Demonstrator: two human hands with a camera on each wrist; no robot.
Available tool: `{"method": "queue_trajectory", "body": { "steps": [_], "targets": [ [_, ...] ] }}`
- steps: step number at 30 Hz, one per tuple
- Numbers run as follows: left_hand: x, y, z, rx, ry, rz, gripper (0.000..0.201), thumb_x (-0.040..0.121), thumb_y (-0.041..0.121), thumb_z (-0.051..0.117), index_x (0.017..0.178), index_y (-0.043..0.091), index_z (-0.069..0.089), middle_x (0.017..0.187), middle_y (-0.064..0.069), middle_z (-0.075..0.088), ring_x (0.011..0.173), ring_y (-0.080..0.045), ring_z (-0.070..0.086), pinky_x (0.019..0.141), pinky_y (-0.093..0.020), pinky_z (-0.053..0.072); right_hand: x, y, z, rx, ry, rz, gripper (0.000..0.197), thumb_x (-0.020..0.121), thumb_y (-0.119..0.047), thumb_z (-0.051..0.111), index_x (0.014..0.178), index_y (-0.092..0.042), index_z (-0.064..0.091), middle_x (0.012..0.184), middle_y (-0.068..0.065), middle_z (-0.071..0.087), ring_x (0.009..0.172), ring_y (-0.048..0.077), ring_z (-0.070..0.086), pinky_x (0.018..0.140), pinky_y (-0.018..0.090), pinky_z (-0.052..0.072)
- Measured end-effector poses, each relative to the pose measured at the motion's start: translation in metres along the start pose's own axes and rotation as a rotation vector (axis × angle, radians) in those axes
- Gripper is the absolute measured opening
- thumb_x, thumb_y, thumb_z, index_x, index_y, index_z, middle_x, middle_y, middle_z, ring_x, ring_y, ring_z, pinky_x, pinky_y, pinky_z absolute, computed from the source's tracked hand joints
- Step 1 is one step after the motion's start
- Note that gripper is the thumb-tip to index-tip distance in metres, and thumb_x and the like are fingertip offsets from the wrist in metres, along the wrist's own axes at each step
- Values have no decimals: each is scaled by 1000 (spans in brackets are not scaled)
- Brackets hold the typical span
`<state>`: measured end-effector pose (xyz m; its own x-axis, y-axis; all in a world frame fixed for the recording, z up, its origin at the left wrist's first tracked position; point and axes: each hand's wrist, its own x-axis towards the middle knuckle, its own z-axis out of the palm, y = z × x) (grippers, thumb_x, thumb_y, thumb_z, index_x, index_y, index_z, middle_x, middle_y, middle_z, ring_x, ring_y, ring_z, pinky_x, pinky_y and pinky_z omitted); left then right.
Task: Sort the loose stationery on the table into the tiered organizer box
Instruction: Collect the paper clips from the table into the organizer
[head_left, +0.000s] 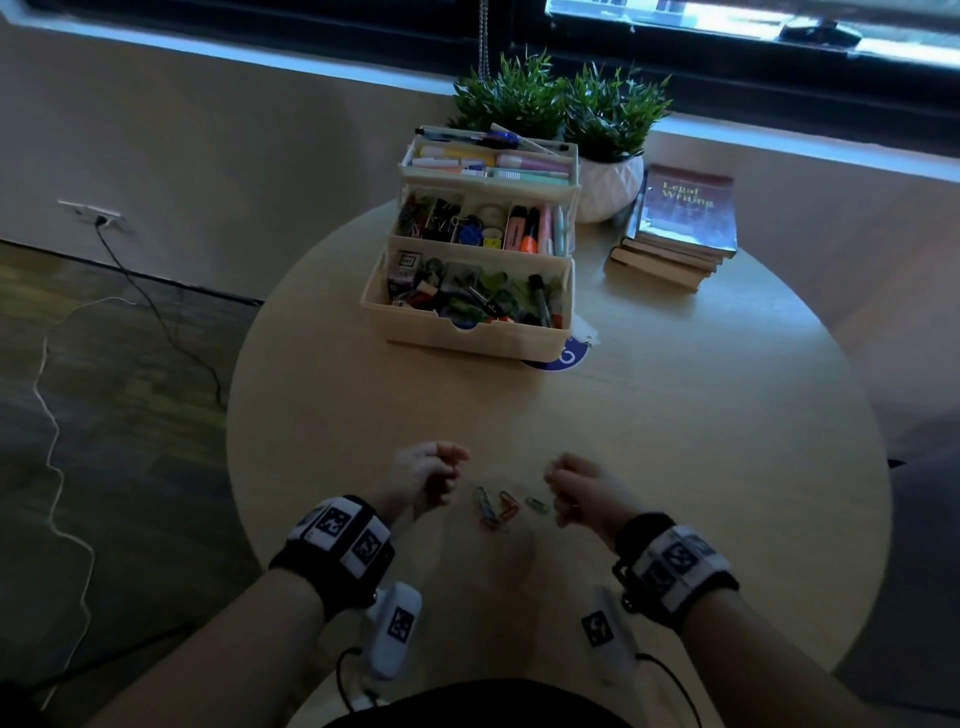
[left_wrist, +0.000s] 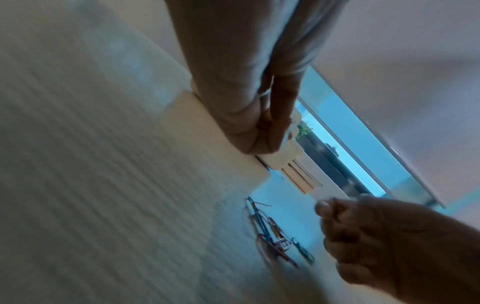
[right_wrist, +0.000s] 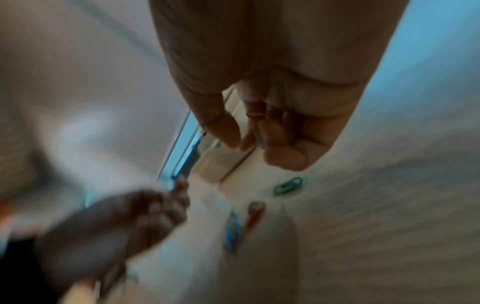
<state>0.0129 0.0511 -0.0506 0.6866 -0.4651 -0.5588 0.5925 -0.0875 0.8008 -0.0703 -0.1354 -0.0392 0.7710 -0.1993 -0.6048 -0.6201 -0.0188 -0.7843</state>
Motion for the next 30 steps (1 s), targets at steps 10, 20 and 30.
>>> {"method": "queue_trajectory", "body": {
  "steps": [10, 20, 30],
  "targets": [
    [12, -9, 16, 1509, -223, 387, 26, 90, 11, 48, 112, -3, 54, 113, -17, 56, 107, -24, 48, 84, -25, 36, -2, -19, 35, -1361, -112, -157, 29, 97, -9, 39, 119, 2, 53, 125, 17, 54, 115, 29, 54, 91, 31, 45],
    [8, -1, 32, 1642, -151, 99, 34, 99, 20, 31, 123, -2, 41, 121, -21, 53, 105, -29, 54, 87, -37, 42, -10, -27, 21, -1175, 28, -49, 36, 98, -3, 30, 131, -4, 45, 138, 11, 48, 121, 25, 51, 94, 25, 42],
    [7, -3, 4, -102, 141, 4, 39, 89, 3, 30, 53, 18, 27, 39, 6, 32, 39, -14, 38, 46, -24, 30, 9, -10, 10, -1199, 56, -40, 20, 92, -6, 39, 75, -8, 48, 83, 11, 50, 84, 28, 56, 66, 28, 38]
  ]
}}
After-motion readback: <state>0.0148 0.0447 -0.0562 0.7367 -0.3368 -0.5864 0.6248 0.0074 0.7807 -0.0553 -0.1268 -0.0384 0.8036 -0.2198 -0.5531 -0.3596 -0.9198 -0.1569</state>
